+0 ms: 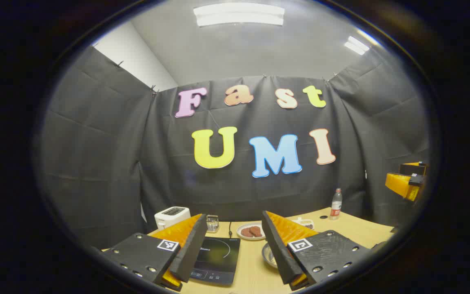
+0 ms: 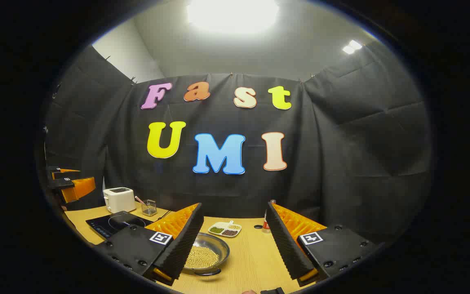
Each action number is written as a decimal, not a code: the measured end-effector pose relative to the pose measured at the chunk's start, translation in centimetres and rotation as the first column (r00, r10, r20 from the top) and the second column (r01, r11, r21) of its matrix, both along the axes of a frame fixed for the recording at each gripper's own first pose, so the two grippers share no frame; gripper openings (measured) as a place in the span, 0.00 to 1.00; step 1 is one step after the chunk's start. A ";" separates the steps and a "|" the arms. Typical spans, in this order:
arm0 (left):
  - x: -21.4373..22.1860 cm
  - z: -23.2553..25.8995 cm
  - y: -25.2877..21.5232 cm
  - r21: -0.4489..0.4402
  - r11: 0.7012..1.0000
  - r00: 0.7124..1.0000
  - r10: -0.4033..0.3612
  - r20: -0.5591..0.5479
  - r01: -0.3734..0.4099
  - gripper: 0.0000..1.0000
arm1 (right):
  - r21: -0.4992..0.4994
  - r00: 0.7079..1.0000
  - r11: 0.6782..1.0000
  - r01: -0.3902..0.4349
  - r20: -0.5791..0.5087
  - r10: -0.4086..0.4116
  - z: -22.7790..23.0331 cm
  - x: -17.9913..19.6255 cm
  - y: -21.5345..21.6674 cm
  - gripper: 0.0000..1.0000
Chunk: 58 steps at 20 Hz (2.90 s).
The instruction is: First push the handle of the pot to place it horizontally, then grasp the pot with both hands and set it on the induction cooktop.
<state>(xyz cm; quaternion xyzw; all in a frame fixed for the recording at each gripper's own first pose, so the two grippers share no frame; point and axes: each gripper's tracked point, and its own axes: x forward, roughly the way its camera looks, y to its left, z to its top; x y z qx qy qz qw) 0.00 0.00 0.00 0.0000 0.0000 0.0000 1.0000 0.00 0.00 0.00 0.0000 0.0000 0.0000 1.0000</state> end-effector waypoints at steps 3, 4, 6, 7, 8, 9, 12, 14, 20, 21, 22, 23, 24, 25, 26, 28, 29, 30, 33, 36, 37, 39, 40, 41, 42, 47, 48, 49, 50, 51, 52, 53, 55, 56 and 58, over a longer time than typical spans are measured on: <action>-0.4 0.1 0.1 0.003 1.000 1.000 0.003 0.002 -0.003 0.82 | 0.003 1.000 1.000 0.000 -0.005 0.000 -0.2 -0.1 -0.1 0.98; -0.4 0.2 -0.1 0.004 1.000 1.000 0.002 0.003 -0.002 0.82 | 0.001 1.000 1.000 0.000 -0.002 0.000 -0.1 0.0 -0.2 0.98; -0.5 0.0 -0.3 0.007 1.000 1.000 0.000 0.002 0.000 0.82 | -0.002 1.000 1.000 0.004 0.000 -0.004 0.0 -0.1 -0.4 0.97; -0.6 0.0 -0.4 0.005 1.000 1.000 -0.002 0.001 0.002 0.82 | -0.003 1.000 1.000 0.004 -0.002 -0.004 -0.1 -0.2 -0.4 0.98; -0.6 0.1 -0.4 0.003 1.000 1.000 -0.002 0.000 0.002 0.82 | -0.002 1.000 1.000 0.006 -0.004 -0.006 -0.1 -0.2 -0.5 0.98; -0.5 0.0 -0.4 0.001 1.000 1.000 -0.002 0.000 0.002 0.81 | -0.001 1.000 1.000 0.006 -0.005 -0.006 -0.2 -0.2 -0.6 0.98; -0.6 0.1 -0.5 0.004 1.000 1.000 -0.003 0.001 0.003 0.82 | 0.001 1.000 1.000 0.007 -0.010 -0.007 -0.3 -0.2 -0.6 0.98; -0.7 0.2 -0.4 0.010 1.000 1.000 -0.003 0.000 0.003 0.81 | 0.005 1.000 1.000 0.006 -0.016 -0.006 -0.5 -0.3 -0.6 0.98; -0.8 -0.2 -0.3 0.007 1.000 1.000 0.002 -0.007 -0.002 0.82 | 0.007 1.000 1.000 0.007 -0.027 -0.007 -0.9 -0.2 -0.7 0.98; -0.8 -0.2 -0.2 0.009 1.000 1.000 0.002 -0.008 -0.002 0.82 | 0.006 1.000 1.000 0.008 -0.030 -0.008 -1.0 -0.2 -0.8 0.98; -0.8 -0.2 -0.2 0.011 1.000 1.000 0.002 -0.007 -0.002 0.80 | 0.005 0.999 1.000 0.009 -0.033 -0.009 -1.0 -0.2 -0.8 0.98; -0.8 -0.2 -0.1 0.012 1.000 1.000 0.003 -0.008 -0.003 0.80 | 0.007 0.999 1.000 0.008 -0.033 -0.008 -0.9 -0.1 -0.8 0.98; -0.7 -0.3 0.0 0.012 1.000 1.000 0.005 -0.008 -0.005 0.81 | 0.008 0.999 1.000 0.008 -0.032 -0.008 -0.9 0.0 -0.7 0.99; -0.7 -0.3 0.0 0.012 1.000 1.000 0.006 -0.010 -0.006 0.80 | 0.007 0.999 1.000 0.006 -0.032 -0.006 -1.0 0.0 -0.7 0.99; -0.6 -0.2 0.2 0.012 1.000 1.000 0.007 -0.010 -0.007 0.82 | 0.004 0.999 1.000 0.005 -0.034 -0.005 -1.0 0.1 -0.6 0.98; -0.5 -0.2 0.4 0.011 1.000 1.000 0.008 -0.008 -0.008 0.82 | -0.005 0.999 1.000 -0.001 -0.036 0.001 -0.9 0.0 -0.3 0.98; -0.5 -0.2 0.5 0.011 1.000 1.000 0.010 -0.007 -0.010 0.82 | -0.009 0.999 1.000 -0.005 -0.032 0.005 -0.8 0.2 -0.2 0.97; -0.5 -0.1 0.6 0.010 1.000 1.000 0.010 -0.005 -0.010 0.82 | -0.014 1.000 1.000 -0.005 -0.029 0.004 -0.7 0.3 -0.1 0.96; -0.4 -0.2 0.9 0.012 1.000 1.000 0.011 -0.003 -0.011 0.80 | -0.018 0.999 1.000 -0.011 -0.033 0.010 -0.8 0.4 0.3 0.82; -0.2 -0.1 1.4 0.013 1.000 1.000 0.013 -0.002 -0.013 0.80 | -0.015 0.999 1.000 -0.012 -0.037 0.011 -0.8 0.4 0.8 0.63; -0.2 -0.2 1.5 0.014 1.000 1.000 0.014 -0.001 -0.014 0.82 | -0.015 0.999 1.000 -0.015 -0.038 0.014 -0.8 0.6 0.9 0.60; -0.1 -0.1 1.9 0.015 1.000 1.000 0.015 0.001 -0.015 0.80 | -0.011 0.998 0.999 -0.034 -0.048 0.033 -1.0 0.7 1.7 0.51; -0.1 -0.2 2.1 0.015 1.000 1.000 0.016 0.000 -0.016 0.82 | -0.013 0.998 0.999 -0.041 -0.057 0.040 -0.8 0.4 2.1 0.49; -0.1 -0.3 2.4 0.014 1.000 1.000 0.017 0.001 -0.017 0.82 | -0.009 0.997 0.999 -0.053 -0.064 0.052 -1.3 0.8 2.4 0.43; 0.0 -0.3 2.6 0.014 1.000 1.000 0.018 0.002 -0.018 0.80 | -0.006 0.996 0.998 -0.059 -0.071 0.058 -1.3 0.6 2.9 0.28; 0.0 -0.2 4.5 0.022 0.999 1.000 0.029 0.010 -0.029 0.80 | 0.000 0.996 0.999 -0.048 -0.072 0.048 -1.6 0.8 3.9 0.02; 0.0 -0.1 5.0 0.022 0.999 0.999 0.032 0.012 -0.033 0.82 | 0.004 0.995 0.998 -0.060 -0.085 0.061 -1.8 0.8 4.6 0.04; 0.1 -0.2 5.5 0.022 0.999 0.999 0.035 0.013 -0.035 0.80 | 0.004 0.993 0.997 -0.072 -0.096 0.072 -2.2 1.0 5.2 0.04; 0.1 -0.3 5.9 0.022 0.999 0.999 0.035 0.013 -0.036 0.82 | 0.005 0.991 0.996 -0.087 -0.103 0.087 -2.4 1.1 5.7 0.00; 0.1 -0.3 6.3 0.021 0.999 0.999 0.036 0.014 -0.036 0.82 | 0.003 0.989 0.995 -0.098 -0.114 0.098 -2.6 1.2 6.3 0.04; 0.2 -0.5 6.8 0.019 0.999 0.999 0.036 0.014 -0.036 0.81 | 0.000 0.986 0.994 -0.112 -0.128 0.111 -3.0 1.3 6.9 0.05; 0.2 -0.6 7.2 0.017 0.999 0.999 0.034 0.014 -0.035 0.80 | -0.003 0.983 0.992 -0.122 -0.140 0.121 -3.6 1.3 7.5 0.05; 0.3 -0.9 8.3 0.013 0.999 0.999 0.033 0.014 -0.033 0.81 | -0.009 0.976 0.990 -0.143 -0.169 0.139 -4.5 1.3 8.8 0.05; 0.4 -1.0 8.8 0.010 0.999 0.999 0.032 0.013 -0.032 0.82 | -0.011 0.973 0.989 -0.150 -0.181 0.146 -5.0 1.4 9.3 0.05; 0.4 -1.4 10.1 0.006 0.999 0.999 0.032 0.014 -0.032 0.81 | -0.016 0.968 0.987 -0.158 -0.199 0.152 -5.7 1.4 10.3 0.05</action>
